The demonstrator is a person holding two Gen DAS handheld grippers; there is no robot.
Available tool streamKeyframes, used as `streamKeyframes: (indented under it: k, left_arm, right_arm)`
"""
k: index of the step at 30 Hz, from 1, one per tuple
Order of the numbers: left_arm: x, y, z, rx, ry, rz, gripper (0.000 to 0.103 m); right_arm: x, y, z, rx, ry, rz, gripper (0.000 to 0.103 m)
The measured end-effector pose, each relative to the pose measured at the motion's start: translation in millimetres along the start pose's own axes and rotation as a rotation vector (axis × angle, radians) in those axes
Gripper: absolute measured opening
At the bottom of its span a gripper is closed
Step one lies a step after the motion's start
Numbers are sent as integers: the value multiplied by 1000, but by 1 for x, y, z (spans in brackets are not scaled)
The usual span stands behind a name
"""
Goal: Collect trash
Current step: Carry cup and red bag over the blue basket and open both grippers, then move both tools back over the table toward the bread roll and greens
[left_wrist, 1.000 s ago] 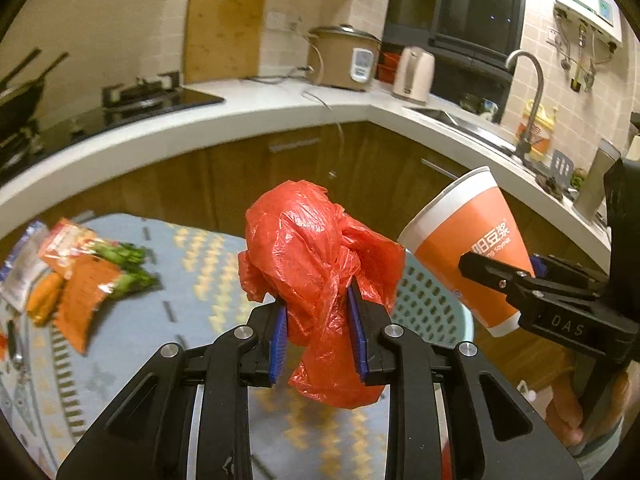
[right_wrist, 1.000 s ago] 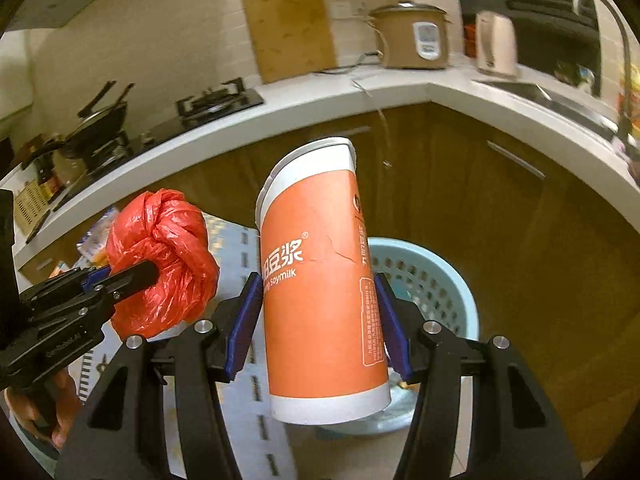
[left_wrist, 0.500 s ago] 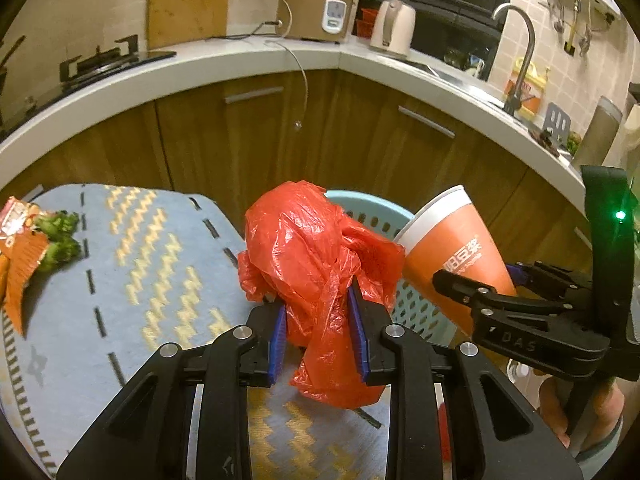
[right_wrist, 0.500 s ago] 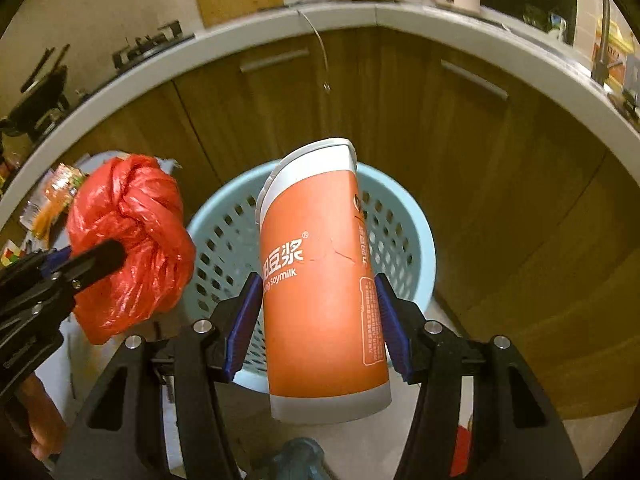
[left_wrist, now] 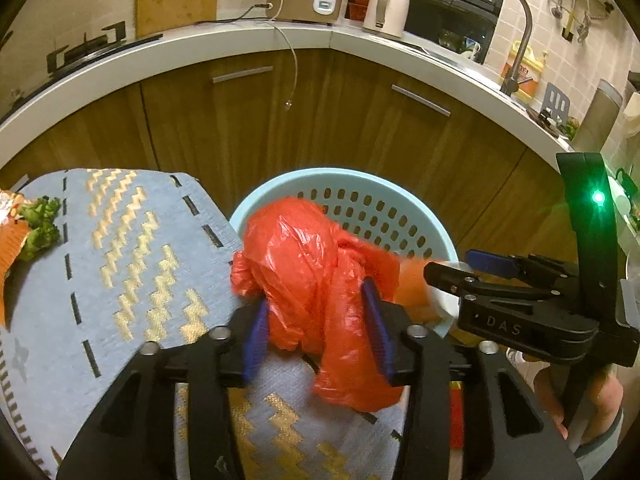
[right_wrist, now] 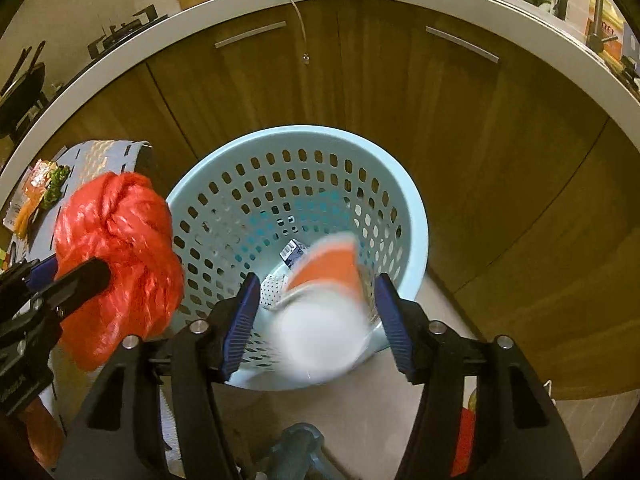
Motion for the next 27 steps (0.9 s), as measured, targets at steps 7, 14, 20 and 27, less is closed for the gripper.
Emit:
streamKeyframes:
  k: [7, 14, 20, 27]
  left_arm:
    - [-4, -13, -7, 9, -21, 42, 66]
    - [-6, -26, -23, 3, -74, 73, 71]
    - [-1, -38, -40, -9, -122, 93, 71]
    - [3, -61, -66, -37, -171, 132, 71]
  right_arm:
    - [-4, -5, 1, 2, 7, 16, 59]
    - [-8, -15, -8, -17, -7, 47, 59]
    - [-12, -25, -28, -35, -50, 75, 59]
    - [-19, -38, -68, -78, -120, 112, 59]
Point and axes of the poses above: each gripper's, at about its wrist camera, not at the fingertips, and y roughly the way its jaws point, z to its right, x to its underside, the point moved 7 cm from there along y, roughly the way its jaws point, and after that the axes turned 1 degree about -y, right-handed, at the moved point
